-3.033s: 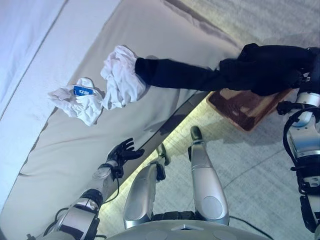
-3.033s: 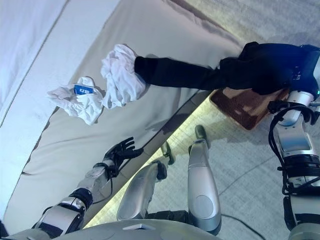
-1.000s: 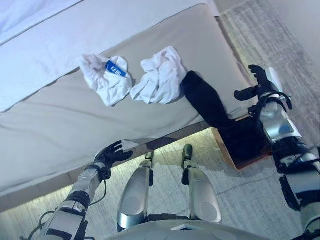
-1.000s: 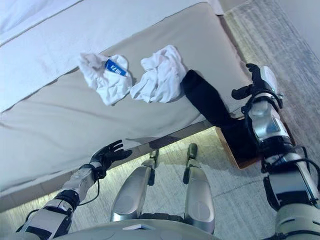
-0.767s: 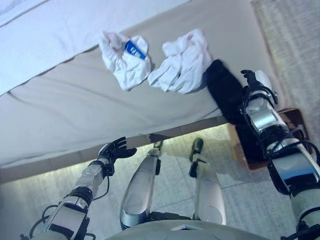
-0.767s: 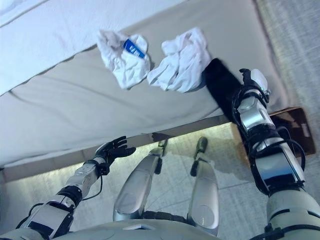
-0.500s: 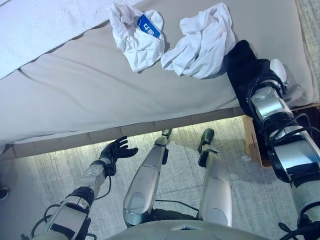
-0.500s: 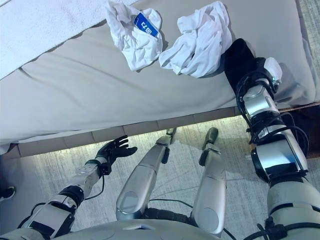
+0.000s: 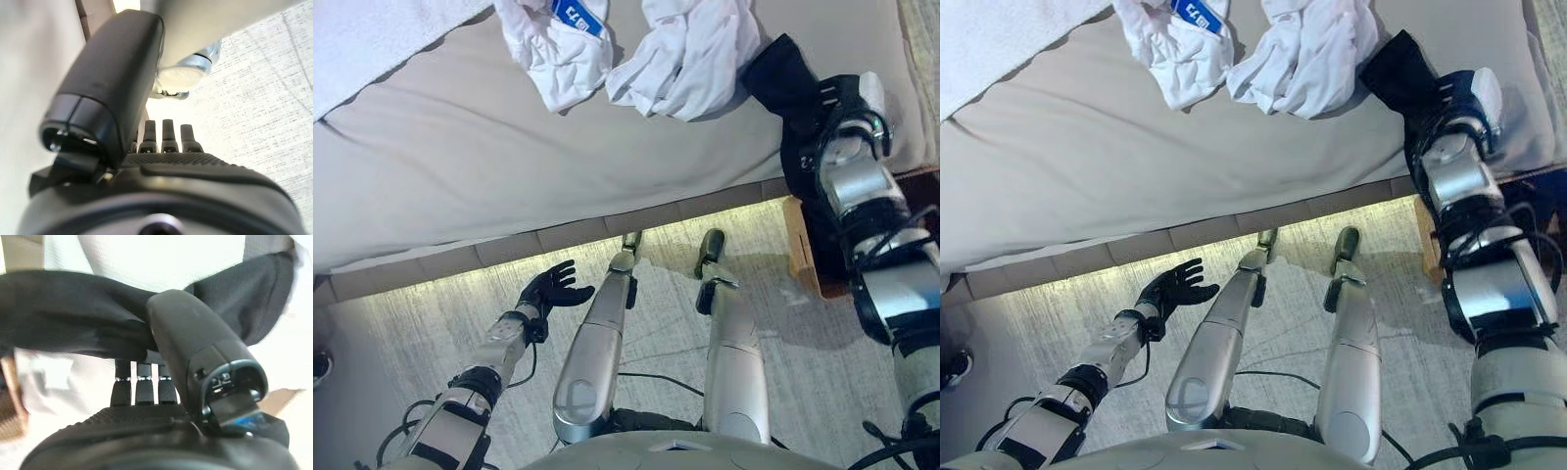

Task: Pick up the clothes from the bed and place them into the basket

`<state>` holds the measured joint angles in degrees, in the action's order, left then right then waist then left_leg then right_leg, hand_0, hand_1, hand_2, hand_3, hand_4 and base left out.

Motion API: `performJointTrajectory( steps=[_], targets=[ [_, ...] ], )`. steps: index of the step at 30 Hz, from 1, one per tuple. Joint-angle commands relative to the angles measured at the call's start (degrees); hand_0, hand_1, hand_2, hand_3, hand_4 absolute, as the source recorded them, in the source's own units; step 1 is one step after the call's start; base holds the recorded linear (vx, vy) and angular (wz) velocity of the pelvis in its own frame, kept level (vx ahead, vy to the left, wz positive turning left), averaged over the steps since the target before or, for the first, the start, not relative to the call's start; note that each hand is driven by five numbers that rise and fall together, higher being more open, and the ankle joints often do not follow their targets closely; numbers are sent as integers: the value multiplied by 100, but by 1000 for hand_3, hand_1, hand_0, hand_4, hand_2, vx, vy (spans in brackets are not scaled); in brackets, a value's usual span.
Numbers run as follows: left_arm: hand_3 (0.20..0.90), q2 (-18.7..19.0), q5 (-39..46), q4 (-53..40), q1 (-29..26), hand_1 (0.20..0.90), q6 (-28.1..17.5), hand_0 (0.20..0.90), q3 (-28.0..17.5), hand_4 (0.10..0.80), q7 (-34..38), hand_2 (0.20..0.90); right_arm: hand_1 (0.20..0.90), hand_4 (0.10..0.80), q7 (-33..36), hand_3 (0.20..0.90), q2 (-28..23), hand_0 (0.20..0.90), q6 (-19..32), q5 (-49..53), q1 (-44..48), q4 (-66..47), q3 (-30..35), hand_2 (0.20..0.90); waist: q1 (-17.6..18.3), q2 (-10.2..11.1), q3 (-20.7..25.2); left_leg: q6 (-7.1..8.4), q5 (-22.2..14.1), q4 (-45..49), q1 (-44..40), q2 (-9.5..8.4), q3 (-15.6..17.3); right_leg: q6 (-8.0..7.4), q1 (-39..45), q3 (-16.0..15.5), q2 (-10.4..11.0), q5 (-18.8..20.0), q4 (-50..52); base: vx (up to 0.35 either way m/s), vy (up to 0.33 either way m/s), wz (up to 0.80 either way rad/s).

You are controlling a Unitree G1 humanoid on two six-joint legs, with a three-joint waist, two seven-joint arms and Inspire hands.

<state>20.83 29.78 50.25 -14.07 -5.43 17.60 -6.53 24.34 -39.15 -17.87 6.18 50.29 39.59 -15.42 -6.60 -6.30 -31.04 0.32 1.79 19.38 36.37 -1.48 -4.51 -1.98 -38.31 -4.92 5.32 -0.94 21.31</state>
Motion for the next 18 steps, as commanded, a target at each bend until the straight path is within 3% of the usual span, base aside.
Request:
performJointTrajectory(
  steps=[1,5,9,14,18],
  targets=[
    [900,159,44,114,484,900,-227,900,-458,800,89,900,300,100,918,200,-448,300,640,-257,-503,-933,770,300,373,60,125,-267,59,-718,-716,-116,497,145,590,-21,-263,-343,326,-22,-44,-43],
    [900,130,-10,261,396,900,-176,900,-615,800,104,900,300,100,1457,200,-332,300,985,-297,-1561,-1713,1581,300,733,245,125,-227,-16,-812,-1052,4,703,94,859,113,-315,-250,92,-44,-69,-36],
    [900,100,-111,311,240,900,-165,900,-627,800,122,900,300,100,1754,200,-137,300,1180,-98,-2208,-1755,1982,300,981,313,134,-190,-59,-851,-1221,68,844,73,985,230,-349,-215,6,-64,-99,-44],
    [900,100,-188,288,-33,900,-189,900,-438,800,152,900,300,100,1901,200,-112,300,1446,369,-2409,-953,2107,300,1150,194,141,-144,-79,-905,-1299,80,963,99,1009,290,-324,-248,-11,-98,-106,-24],
    [900,95,-137,295,-146,900,-159,900,-294,800,128,900,300,100,1796,200,-324,300,1406,441,-2152,-306,1999,300,1197,-41,125,-88,-50,-866,-1253,28,964,158,926,283,-266,-308,47,-75,-32,-20]
  ],
)
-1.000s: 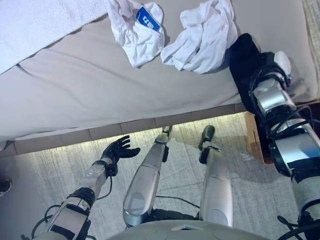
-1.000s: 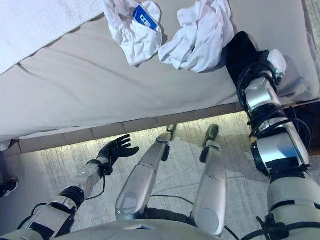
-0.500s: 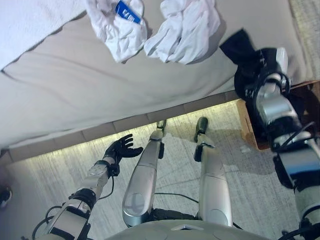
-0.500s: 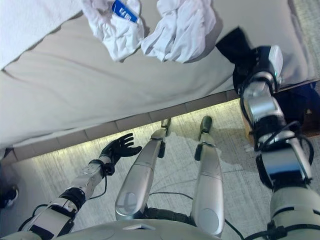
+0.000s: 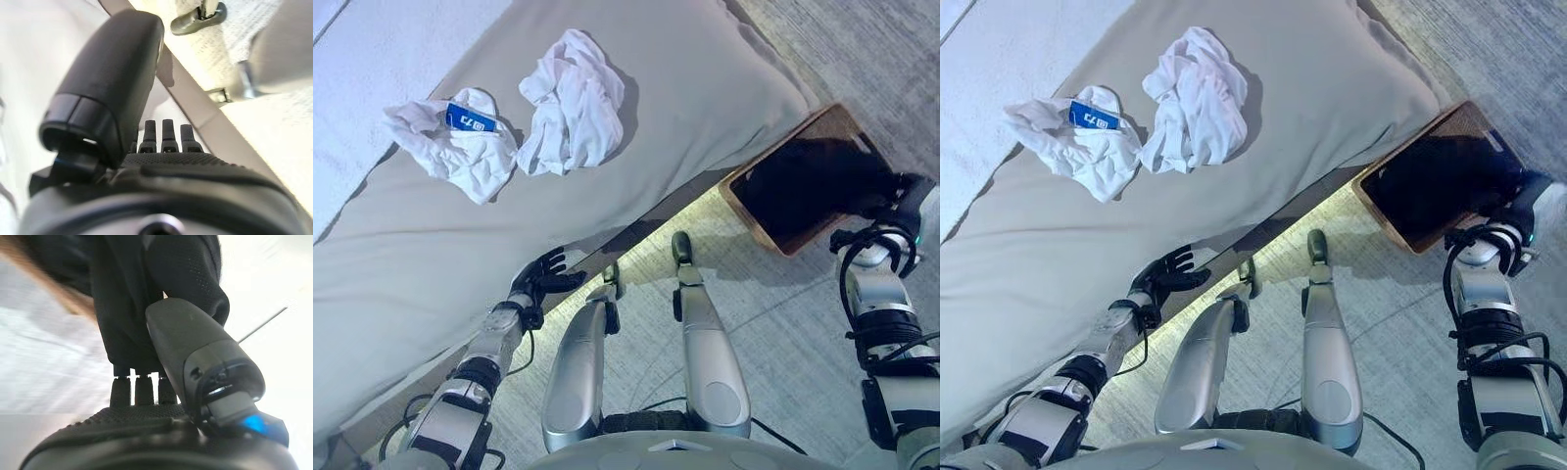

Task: Pick up the clothes from the bed and place them into the basket

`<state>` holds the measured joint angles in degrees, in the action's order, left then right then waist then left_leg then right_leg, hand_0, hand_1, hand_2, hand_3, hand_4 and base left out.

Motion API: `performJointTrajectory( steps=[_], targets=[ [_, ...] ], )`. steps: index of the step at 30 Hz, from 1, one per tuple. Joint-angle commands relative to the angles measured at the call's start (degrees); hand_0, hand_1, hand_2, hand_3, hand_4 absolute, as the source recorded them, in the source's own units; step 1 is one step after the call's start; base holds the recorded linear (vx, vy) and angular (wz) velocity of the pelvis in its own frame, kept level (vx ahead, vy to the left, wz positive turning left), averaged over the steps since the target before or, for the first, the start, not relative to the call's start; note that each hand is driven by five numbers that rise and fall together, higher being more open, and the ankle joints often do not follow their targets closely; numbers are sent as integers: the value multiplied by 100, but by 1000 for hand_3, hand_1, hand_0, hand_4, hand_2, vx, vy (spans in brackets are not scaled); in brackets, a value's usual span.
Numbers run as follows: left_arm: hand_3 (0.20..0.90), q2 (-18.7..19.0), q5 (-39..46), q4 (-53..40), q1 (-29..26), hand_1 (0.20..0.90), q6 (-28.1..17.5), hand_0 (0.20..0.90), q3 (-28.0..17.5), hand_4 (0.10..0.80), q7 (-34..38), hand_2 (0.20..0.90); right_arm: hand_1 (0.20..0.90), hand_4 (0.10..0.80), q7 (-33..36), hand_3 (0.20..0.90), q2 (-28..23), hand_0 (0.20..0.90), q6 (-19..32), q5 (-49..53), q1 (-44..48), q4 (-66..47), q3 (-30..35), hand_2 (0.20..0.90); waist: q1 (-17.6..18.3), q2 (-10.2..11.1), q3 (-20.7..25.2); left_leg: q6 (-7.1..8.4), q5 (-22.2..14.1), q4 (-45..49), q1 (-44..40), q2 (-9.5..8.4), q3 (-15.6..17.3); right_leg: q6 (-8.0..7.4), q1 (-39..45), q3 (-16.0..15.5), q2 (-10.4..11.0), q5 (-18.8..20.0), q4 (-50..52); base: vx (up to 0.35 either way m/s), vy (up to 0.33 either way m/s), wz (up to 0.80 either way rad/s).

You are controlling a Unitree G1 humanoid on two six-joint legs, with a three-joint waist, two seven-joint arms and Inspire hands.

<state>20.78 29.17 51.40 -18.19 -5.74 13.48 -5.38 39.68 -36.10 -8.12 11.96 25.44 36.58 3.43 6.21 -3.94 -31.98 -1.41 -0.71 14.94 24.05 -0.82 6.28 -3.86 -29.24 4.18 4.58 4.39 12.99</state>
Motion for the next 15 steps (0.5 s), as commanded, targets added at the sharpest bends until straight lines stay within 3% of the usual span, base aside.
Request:
performJointTrajectory(
  steps=[1,5,6,7,8,10,12,15],
  targets=[
    [900,110,-44,228,235,900,-133,900,161,800,-3,900,300,100,198,200,-715,300,397,-106,454,186,29,300,-77,-345,219,108,222,-423,-1,-46,-117,364,-13,-630,-178,-859,895,-56,-18,-19],
    [900,121,27,269,183,900,-95,900,247,800,-48,900,300,100,-51,200,-985,300,519,24,917,641,-251,300,-78,-602,219,176,316,-486,50,-91,-152,419,-123,-616,-152,-933,953,-50,-38,-15],
    [900,137,57,322,164,900,-118,900,284,800,-69,900,300,100,-230,200,-1058,300,343,184,1128,784,-348,300,-90,-674,219,200,365,-529,73,-103,-173,438,-168,-602,-161,-953,972,-52,-65,-5],
    [900,149,93,340,149,900,-124,900,302,800,-88,900,361,171,-254,271,-1120,361,337,179,1324,971,-436,361,-107,-733,219,222,403,-565,94,-104,-183,457,-209,-606,-169,-974,996,-57,-78,-6],
    [900,147,88,381,119,900,-154,900,322,800,-114,900,900,800,-294,900,-1208,900,382,237,1560,1236,-535,900,-139,-777,219,233,435,-609,104,-113,-205,473,-228,-622,-171,-991,997,-53,-80,-7],
    [900,154,85,408,119,900,-225,900,390,800,-164,900,900,800,-277,900,-1334,900,695,398,1930,1574,-659,900,-200,-852,219,255,485,-686,111,-120,-249,490,-246,-646,-174,-1013,991,-29,-77,-3],
    [900,147,131,380,130,900,-243,900,421,800,-183,900,900,800,-153,900,-1377,900,697,294,2166,1644,-722,900,-234,-901,219,273,515,-751,92,-123,-266,496,-243,-676,-181,-1029,978,-1,-22,-1],
    [900,77,195,278,160,900,-256,900,509,800,-173,900,900,800,444,900,-1516,900,1029,-166,2463,1515,-834,900,-240,-987,219,297,557,-862,57,-126,-299,505,-257,-701,-194,-1048,958,0,0,0]
  ],
)
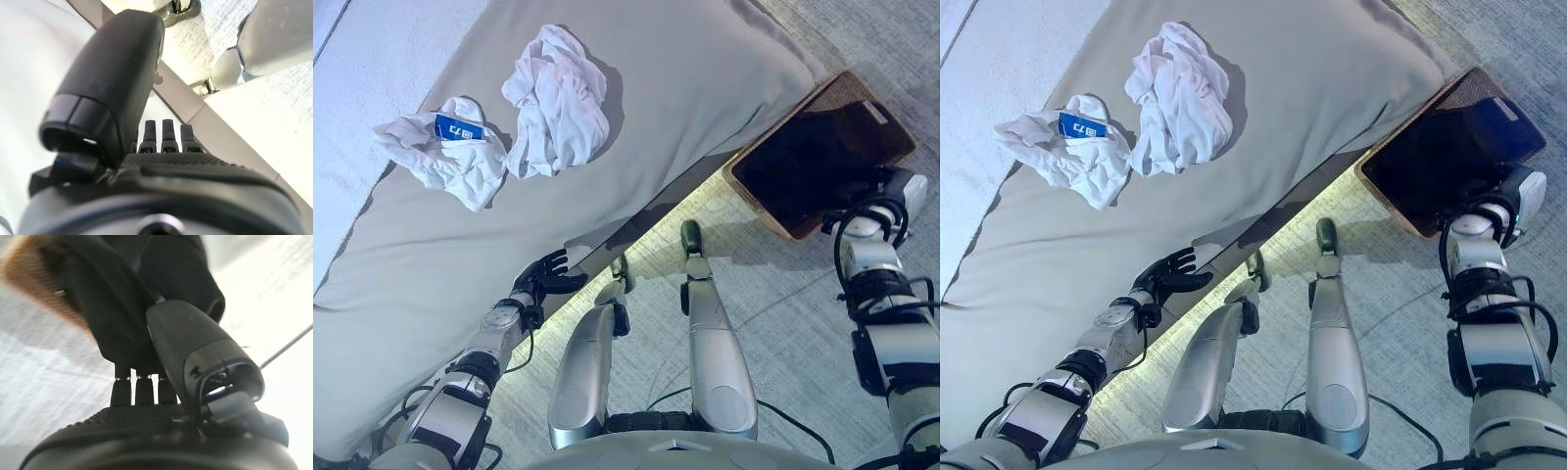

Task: Pick up the clothes from the bed and place them into the basket

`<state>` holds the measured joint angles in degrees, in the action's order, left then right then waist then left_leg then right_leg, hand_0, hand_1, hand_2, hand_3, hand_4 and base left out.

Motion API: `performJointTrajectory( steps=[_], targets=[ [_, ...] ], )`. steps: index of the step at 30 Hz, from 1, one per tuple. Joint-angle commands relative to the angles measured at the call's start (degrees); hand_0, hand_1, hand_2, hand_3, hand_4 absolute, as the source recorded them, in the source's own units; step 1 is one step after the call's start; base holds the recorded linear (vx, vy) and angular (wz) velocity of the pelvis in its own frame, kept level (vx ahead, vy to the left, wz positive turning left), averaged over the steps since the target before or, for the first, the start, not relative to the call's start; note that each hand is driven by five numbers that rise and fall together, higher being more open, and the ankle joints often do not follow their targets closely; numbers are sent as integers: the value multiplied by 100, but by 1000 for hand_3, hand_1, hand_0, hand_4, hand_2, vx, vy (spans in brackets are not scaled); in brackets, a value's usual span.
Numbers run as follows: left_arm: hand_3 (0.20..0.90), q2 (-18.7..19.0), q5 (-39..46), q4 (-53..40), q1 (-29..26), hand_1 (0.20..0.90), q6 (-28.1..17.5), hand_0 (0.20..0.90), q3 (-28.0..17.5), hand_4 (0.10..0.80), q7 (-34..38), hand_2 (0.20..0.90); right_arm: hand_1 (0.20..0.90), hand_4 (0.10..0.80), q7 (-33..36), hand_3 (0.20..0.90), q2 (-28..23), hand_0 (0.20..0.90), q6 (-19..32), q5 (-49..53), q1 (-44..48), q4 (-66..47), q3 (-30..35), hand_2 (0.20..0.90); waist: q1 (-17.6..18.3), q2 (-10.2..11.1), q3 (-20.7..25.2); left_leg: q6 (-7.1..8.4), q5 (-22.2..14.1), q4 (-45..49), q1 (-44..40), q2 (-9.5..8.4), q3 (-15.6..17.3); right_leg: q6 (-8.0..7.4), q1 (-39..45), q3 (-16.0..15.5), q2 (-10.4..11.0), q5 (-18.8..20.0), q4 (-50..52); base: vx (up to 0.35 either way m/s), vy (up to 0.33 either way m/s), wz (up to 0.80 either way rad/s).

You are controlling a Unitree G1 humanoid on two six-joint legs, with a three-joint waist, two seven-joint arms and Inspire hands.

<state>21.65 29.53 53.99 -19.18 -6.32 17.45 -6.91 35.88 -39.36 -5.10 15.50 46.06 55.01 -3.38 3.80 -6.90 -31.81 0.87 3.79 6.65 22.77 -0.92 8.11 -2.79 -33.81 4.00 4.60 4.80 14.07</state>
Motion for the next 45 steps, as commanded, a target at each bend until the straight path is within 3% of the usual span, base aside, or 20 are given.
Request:
performJointTrajectory(
  steps=[1,3,5,7,13,17,22,24,28,31,34,40,45],
  targets=[
    [900,-21,190,3,291,900,-204,900,127,800,-22,900,900,800,849,900,-1175,900,631,-569,365,-519,-98,900,24,-693,202,83,100,-40,167,-107,-483,388,197,-691,-195,-1098,868,0,0,0],
    [900,-4,222,45,243,900,-162,900,100,800,-71,900,900,800,351,900,-1095,900,-73,-583,276,-570,-101,900,52,-651,202,107,90,-35,142,-101,-477,375,207,-712,-191,-1094,865,15,20,4],
    [900,14,196,59,236,900,-147,900,104,800,-75,900,900,800,534,900,-1183,900,169,-782,263,-613,-227,900,34,-577,202,94,73,-45,122,-71,-495,395,241,-728,-209,-1079,816,17,-35,5],
    [900,99,179,99,213,900,-108,900,53,800,-152,900,900,800,137,900,-1177,900,-344,-796,121,-634,-243,900,34,-488,202,93,46,-15,99,-44,-474,382,263,-764,-213,-1057,812,14,-38,4],
    [900,290,81,57,105,900,70,900,24,800,-296,900,900,800,-886,900,-1094,900,-559,-536,-257,193,-243,900,-83,-272,235,32,-13,2,-32,-25,-519,375,474,-896,-179,-1001,710,13,-25,9],
    [900,344,36,89,239,900,30,900,-63,800,-298,900,900,800,-1079,900,-937,900,-181,68,-742,34,27,900,-136,-66,330,-12,-90,-25,-221,-15,-530,347,736,-958,-154,-949,561,61,25,11],
    [900,364,69,100,335,900,100,900,-183,800,-203,900,900,800,-903,900,-827,900,242,-231,-1184,-143,315,900,-184,93,432,-61,-160,-63,-405,-8,-505,293,1042,-1055,-103,-844,316,81,95,10],
    [900,298,96,74,526,900,90,900,-247,800,-105,900,900,800,-776,900,-740,900,593,-680,-1441,-897,308,900,-194,158,485,-81,-211,-23,-474,-30,-522,269,1172,-1077,-71,-812,249,101,188,12],
    [900,152,89,171,847,900,45,900,-446,800,-60,900,900,800,-1191,900,-552,900,530,-1900,-1593,-2967,144,900,-240,283,570,-140,-273,12,-584,-105,-563,224,1357,-1062,-25,-801,178,100,235,1],
    [900,63,7,280,881,900,91,900,-580,800,-61,900,900,800,-1697,900,-534,900,460,-2800,-1398,-3631,-285,900,-375,383,657,-208,-335,106,-589,-197,-646,196,1433,-1054,39,-861,242,87,242,17],
    [900,22,-318,293,899,900,39,900,-524,800,-36,900,900,800,-1974,900,-591,900,452,-3120,-1089,-3510,-593,900,-571,454,695,-268,-408,286,-546,-289,-736,197,1527,-1146,119,-918,310,77,186,35],
    [900,93,-299,353,872,900,62,900,-305,800,-96,900,900,800,-2205,900,-548,900,-182,-3497,282,-2075,-1818,900,-1322,584,513,-442,-636,983,-284,-492,-1025,183,1730,-1675,392,-1002,624,105,167,58],
    [900,325,-96,433,827,900,203,900,-408,800,-12,900,900,800,-2215,900,-302,900,-684,-3438,1237,-1204,-2474,900,-1811,667,270,-516,-671,1194,18,-571,-1269,161,1607,-1921,468,-966,843,86,107,50]
  ],
)
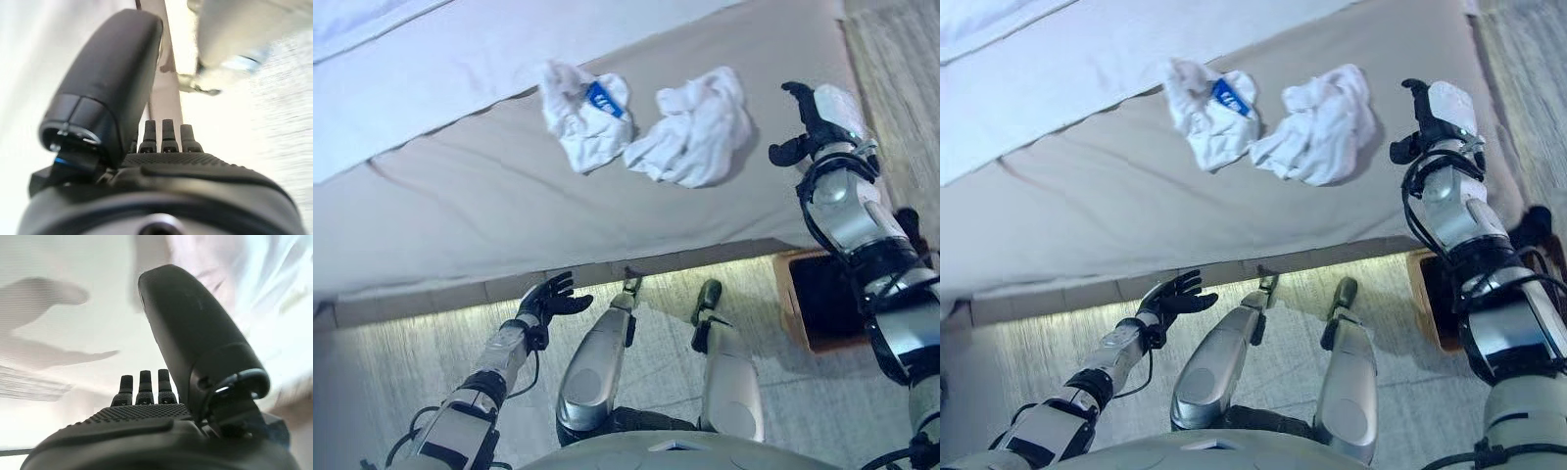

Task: Pick up the clothes from the bed and place them into the basket

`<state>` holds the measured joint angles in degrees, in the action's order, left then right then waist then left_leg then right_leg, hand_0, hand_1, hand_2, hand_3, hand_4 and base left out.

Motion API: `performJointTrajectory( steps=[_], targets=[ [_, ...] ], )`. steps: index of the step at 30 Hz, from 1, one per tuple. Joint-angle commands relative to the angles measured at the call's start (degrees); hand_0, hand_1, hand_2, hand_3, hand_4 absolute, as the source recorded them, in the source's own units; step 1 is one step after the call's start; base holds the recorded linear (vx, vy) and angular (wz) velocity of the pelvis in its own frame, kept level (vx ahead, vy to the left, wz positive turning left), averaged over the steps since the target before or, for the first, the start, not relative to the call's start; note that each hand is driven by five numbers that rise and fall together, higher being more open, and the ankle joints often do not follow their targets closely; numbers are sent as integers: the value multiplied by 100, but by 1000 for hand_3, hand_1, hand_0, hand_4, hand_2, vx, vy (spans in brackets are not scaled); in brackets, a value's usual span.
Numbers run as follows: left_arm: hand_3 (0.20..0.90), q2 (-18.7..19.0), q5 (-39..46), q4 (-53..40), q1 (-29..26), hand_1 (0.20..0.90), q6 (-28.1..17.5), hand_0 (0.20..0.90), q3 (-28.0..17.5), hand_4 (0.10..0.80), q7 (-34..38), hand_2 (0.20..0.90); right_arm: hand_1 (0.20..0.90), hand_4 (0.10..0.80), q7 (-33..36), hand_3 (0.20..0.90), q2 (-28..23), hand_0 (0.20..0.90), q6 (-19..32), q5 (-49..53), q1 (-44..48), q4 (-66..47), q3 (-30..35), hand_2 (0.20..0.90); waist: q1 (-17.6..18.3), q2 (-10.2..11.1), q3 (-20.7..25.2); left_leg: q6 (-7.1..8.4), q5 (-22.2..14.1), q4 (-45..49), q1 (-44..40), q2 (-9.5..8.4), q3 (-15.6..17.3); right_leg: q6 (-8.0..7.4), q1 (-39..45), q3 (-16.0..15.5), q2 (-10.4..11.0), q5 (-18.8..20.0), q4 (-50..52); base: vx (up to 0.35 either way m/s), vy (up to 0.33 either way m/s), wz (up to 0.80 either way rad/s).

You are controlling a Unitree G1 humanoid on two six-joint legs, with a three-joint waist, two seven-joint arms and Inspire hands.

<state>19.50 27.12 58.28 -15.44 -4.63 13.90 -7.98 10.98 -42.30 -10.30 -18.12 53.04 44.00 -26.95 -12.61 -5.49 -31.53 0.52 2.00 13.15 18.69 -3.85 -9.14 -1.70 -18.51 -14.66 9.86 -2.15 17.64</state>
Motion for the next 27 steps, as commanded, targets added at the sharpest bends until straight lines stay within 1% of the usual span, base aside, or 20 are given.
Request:
performJointTrajectory(
  steps=[1,2,3,6,10,11,12,13,14,15,16,17,18,19,20,21,23,25,26,27],
  targets=[
    [900,575,146,26,444,900,64,900,-80,800,98,900,900,800,275,900,36,900,-272,-31,711,68,-193,900,-254,533,190,-483,-476,555,500,-291,419,41,19,-89,-52,-252,508,26,49,38],
    [900,602,152,48,454,900,25,900,-85,800,114,900,900,800,247,900,88,900,-366,-3,944,313,-265,900,-340,552,173,-488,-449,555,633,-286,374,29,-88,-138,-55,-231,513,89,30,33],
    [900,608,170,58,478,900,5,900,-86,800,113,900,900,800,252,900,105,900,-411,32,1046,448,-339,900,-391,568,174,-470,-582,583,629,-296,340,-26,-104,-93,-62,-351,570,76,20,23],
    [900,633,303,7,571,900,-110,900,-105,800,98,900,900,800,211,900,160,900,-663,112,1416,938,-540,900,-560,565,173,-463,-473,540,961,-280,240,-56,-420,-184,-78,-269,559,29,28,17],
    [900,612,564,-139,685,900,-279,900,-94,800,11,900,900,800,-167,900,274,900,-921,271,1854,1635,-769,900,-756,548,173,-433,-319,493,1439,-252,149,-88,-848,-391,-61,-185,545,1,18,21],
    [900,604,574,-168,698,900,-319,900,-82,800,-3,900,900,800,-283,900,302,900,-1072,309,1960,1742,-848,900,-794,542,173,-425,-286,485,1537,-242,136,-87,-933,-441,-55,-180,554,0,-4,9],
    [900,602,591,-217,726,900,-366,900,-81,800,-32,900,900,800,-589,900,314,900,-1328,234,2054,1886,-914,900,-844,542,173,-410,-248,474,1661,-227,122,-93,-1034,-506,-45,-170,560,4,-21,5],
    [900,621,596,-276,766,900,-438,900,-77,800,-77,900,900,800,-1038,900,304,900,-1653,145,2139,2068,-1031,900,-886,556,173,-392,-206,456,1792,-203,111,-102,-1135,-564,-44,-158,550,0,0,0],
    [900,624,588,-297,777,900,-456,900,-79,800,-88,900,900,800,-1319,900,300,900,-1893,82,2168,2113,-1080,900,-895,561,173,-387,-194,450,1828,-197,103,-102,-1169,-578,-45,-158,548,-1,-63,1],
    [900,670,600,-443,829,900,-483,900,-50,800,-122,900,900,800,-2275,900,253,900,-2266,-56,2193,2441,-1336,900,-944,574,173,-382,-139,417,1971,-171,61,-114,-1289,-631,-55,-151,520,1,-81,5],
    [900,702,613,-523,840,900,-477,900,-34,800,-127,900,900,800,-2762,900,213,900,-2390,-105,2204,2575,-1461,900,-962,582,173,-379,-102,388,2027,-170,36,-123,-1332,-660,-67,-144,482,7,-104,10],
    [900,734,632,-589,843,900,-468,900,-21,800,-135,900,764,641,-3218,741,175,764,-2452,-173,2218,2643,-1550,764,-974,590,173,-372,-75,369,2064,-175,16,-127,-1360,-681,-78,-134,450,12,-116,11],
    [900,796,667,-698,829,900,-449,900,13,800,-136,900,535,375,-3577,475,168,535,-2403,-114,2199,2692,-1650,535,-998,599,173,-363,-40,352,2146,-172,-27,-138,-1429,-736,-73,-114,436,12,-105,12],
    [900,817,667,-749,821,900,-426,900,24,800,-129,900,300,100,-3618,200,171,300,-2344,14,2192,2698,-1670,300,-1004,600,173,-358,-28,352,2177,-171,-43,-145,-1455,-754,-69,-108,439,7,-100,11],
    [900,861,686,-794,804,900,-399,900,33,800,-134,900,300,100,-3621,200,181,300,-2247,138,2211,2677,-1680,300,-1010,603,173,-352,-10,347,2208,-169,-65,-145,-1483,-762,-76,-98,439,-2,-99,13],
    [900,910,674,-842,778,900,-389,900,37,800,-155,900,300,100,-3445,200,226,300,-2041,371,2302,2565,-1702,300,-1018,610,173,-340,14,332,2249,-155,-98,-139,-1516,-759,-94,-103,451,-4,-99,8],
    [900,935,668,-894,802,900,-409,900,35,800,-132,900,300,100,-3066,200,243,300,-1844,621,2342,2407,-1677,300,-1009,629,173,-331,22,309,2248,-146,-126,-143,-1507,-739,-122,-100,443,-1,-100,6],
    [900,958,652,-967,866,900,-447,900,31,800,-63,900,300,100,-2030,200,214,300,-1320,1226,2363,2067,-1550,300,-964,685,173,-314,28,234,2175,-129,-146,-157,-1431,-679,-190,-72,364,-9,-118,-2],
    [900,953,661,-969,923,900,-502,900,13,800,-20,900,300,100,-1305,200,201,300,-1048,1638,2345,1726,-1353,300,-908,740,173,-300,4,191,2082,-111,-134,-173,-1360,-609,-241,-42,306,-21,-109,-9],
    [900,933,651,-968,967,900,-537,900,-17,800,24,900,300,100,-983,200,178,300,-929,1751,2296,1426,-1213,300,-856,776,173,-300,-22,175,2034,-94,-114,-186,-1319,-568,-261,-23,274,-42,-122,-19]
  ],
)
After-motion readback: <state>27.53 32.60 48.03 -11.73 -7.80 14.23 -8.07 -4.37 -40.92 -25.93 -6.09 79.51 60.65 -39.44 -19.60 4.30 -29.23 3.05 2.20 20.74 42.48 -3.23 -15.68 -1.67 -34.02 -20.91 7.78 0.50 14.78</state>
